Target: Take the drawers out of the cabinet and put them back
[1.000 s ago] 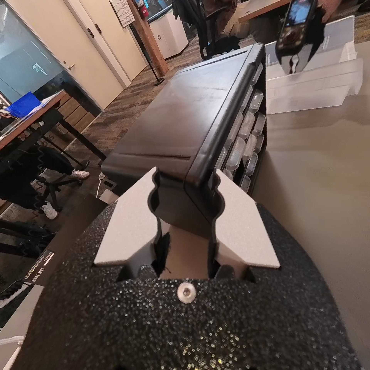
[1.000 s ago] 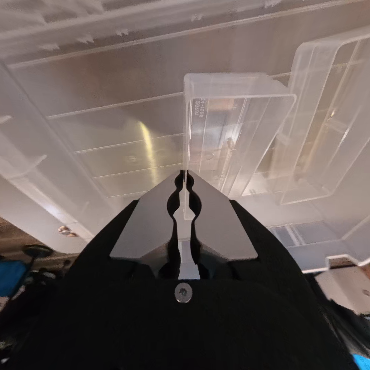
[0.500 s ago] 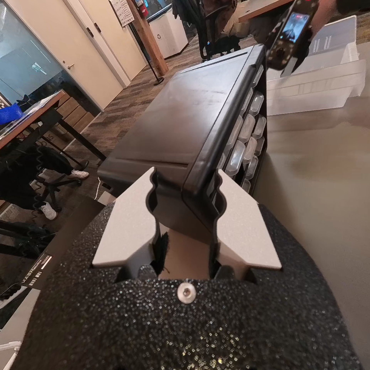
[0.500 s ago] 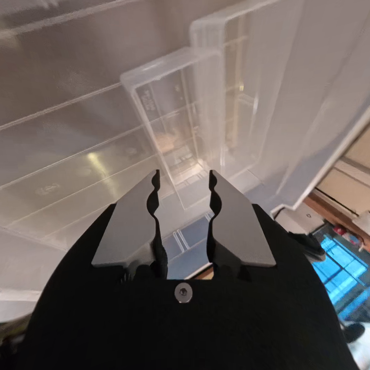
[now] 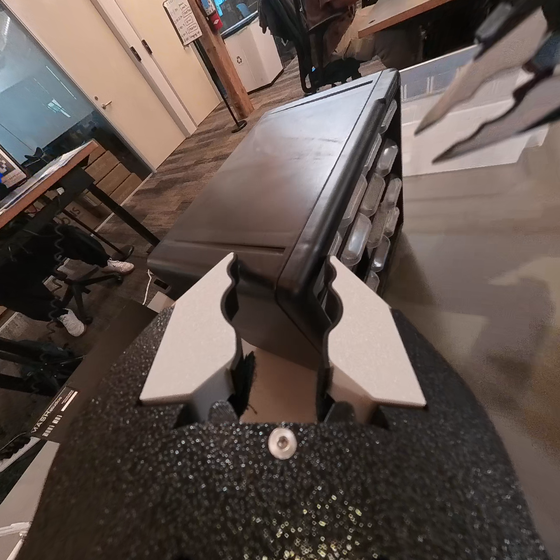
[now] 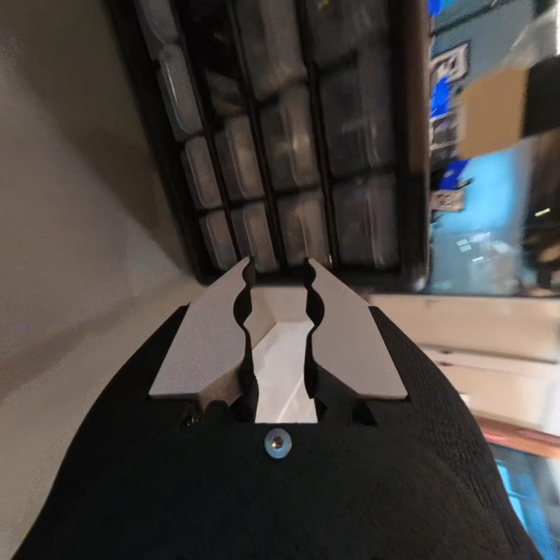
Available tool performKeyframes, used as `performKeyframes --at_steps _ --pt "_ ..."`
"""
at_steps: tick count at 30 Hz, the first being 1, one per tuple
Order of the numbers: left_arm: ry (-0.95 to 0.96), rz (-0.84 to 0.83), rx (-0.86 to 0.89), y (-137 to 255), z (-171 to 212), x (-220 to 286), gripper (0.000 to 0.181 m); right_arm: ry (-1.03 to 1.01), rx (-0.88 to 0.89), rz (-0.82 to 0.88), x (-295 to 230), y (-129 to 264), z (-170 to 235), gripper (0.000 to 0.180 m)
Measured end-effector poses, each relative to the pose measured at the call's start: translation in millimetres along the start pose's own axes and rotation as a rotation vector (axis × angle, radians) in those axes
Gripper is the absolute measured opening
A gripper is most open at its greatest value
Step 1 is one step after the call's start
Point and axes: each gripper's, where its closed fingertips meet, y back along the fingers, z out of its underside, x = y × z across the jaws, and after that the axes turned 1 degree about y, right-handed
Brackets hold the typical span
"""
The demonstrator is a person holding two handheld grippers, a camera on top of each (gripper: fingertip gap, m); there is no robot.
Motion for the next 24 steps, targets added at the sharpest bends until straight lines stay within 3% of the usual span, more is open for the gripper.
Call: performKeyframes --at_steps 1,9,18,24 --pt "0.0 0.0 0.001 0 0 0 0.054 0.077 0.006 0.06 -6 -7 -13 0.028" --pt "0.001 0.008 0.014 0 0 0 0.054 0.419 -0.005 0.396 -22 -51 -54 0.026" --pt "0.005 0.018 0.027 1 0 0 0.054 0.479 -0.068 0.463 -26 -66 -50 0.015" --pt "0.004 0.018 0.027 1 0 0 0.054 0.467 -0.067 0.477 -30 -55 -55 0.009"
